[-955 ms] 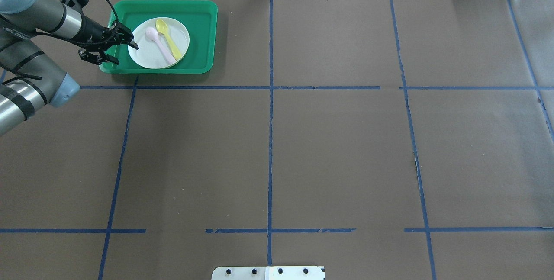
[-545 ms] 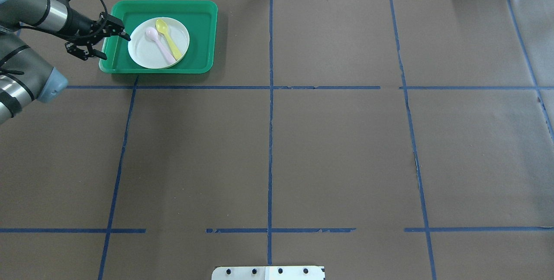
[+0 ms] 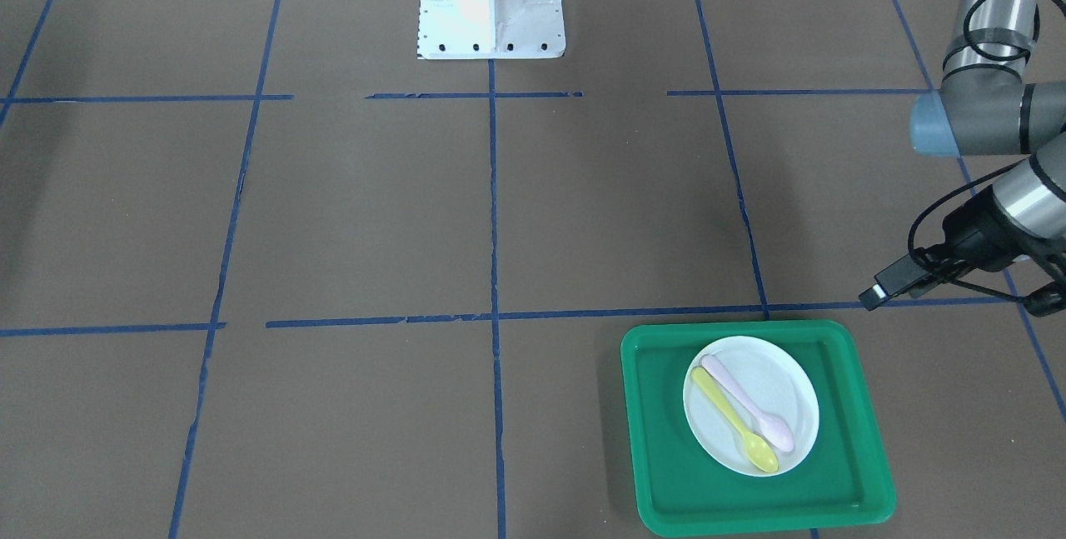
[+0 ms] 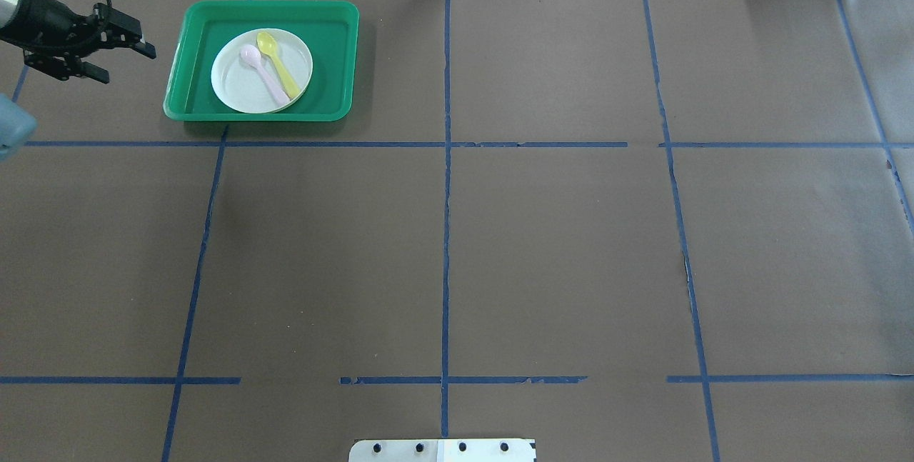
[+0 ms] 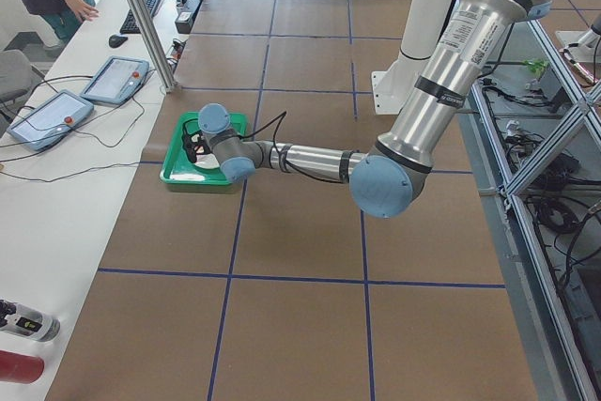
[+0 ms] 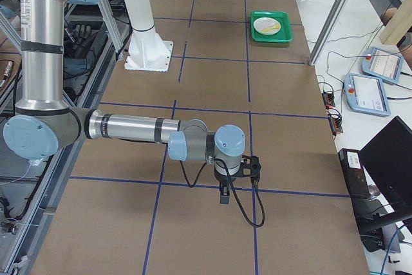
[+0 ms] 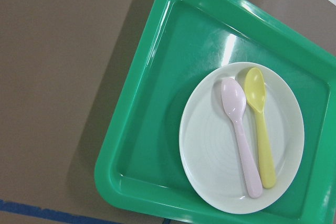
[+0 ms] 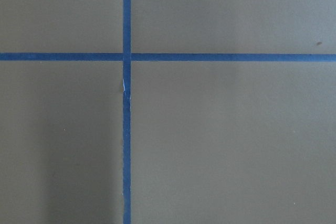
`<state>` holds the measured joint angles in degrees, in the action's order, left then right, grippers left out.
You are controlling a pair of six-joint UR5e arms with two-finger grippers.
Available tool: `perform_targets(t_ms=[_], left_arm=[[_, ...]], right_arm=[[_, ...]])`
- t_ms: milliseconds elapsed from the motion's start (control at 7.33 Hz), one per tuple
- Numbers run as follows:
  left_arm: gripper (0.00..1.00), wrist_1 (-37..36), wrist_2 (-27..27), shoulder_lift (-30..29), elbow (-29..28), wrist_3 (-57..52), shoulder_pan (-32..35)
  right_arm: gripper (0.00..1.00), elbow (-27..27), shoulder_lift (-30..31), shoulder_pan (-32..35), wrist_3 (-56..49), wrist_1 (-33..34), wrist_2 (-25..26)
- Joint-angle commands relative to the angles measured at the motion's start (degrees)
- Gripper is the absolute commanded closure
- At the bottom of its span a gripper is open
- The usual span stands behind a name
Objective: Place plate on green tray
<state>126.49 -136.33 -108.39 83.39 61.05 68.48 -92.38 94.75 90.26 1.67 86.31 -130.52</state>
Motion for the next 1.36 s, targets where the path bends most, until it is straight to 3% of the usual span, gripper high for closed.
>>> perform_targets(t_ms=[0,136,409,682,955,1227], left_arm=[[0.00,-13.65,4.10,6.23,9.82,-22.87,4.88],[0.00,-22.08,5.71,8.35,13.95,-34.30,7.26],[0.00,-34.94,5.81,10.47,16.01,-55.77,14.81],[0.00,-34.73,4.85,17.14,14.44,-66.30,17.11],[0.00,-31.42,3.36,23.02,13.73,-66.32,21.51],[0.00,-31.13,0.63,23.84,11.20,-65.53,21.52]], right_arm=[[0.00,0.00,0.00,0.00,0.00,0.00,0.00],[0.00,0.00,0.00,0.00,0.00,-0.09,0.00],[0.00,0.00,0.00,0.00,0.00,-0.09,0.00],[0.00,0.00,0.00,0.00,0.00,0.00,0.00],[0.00,0.09,0.00,0.00,0.00,0.00,0.00],[0.00,0.09,0.00,0.00,0.00,0.00,0.00]])
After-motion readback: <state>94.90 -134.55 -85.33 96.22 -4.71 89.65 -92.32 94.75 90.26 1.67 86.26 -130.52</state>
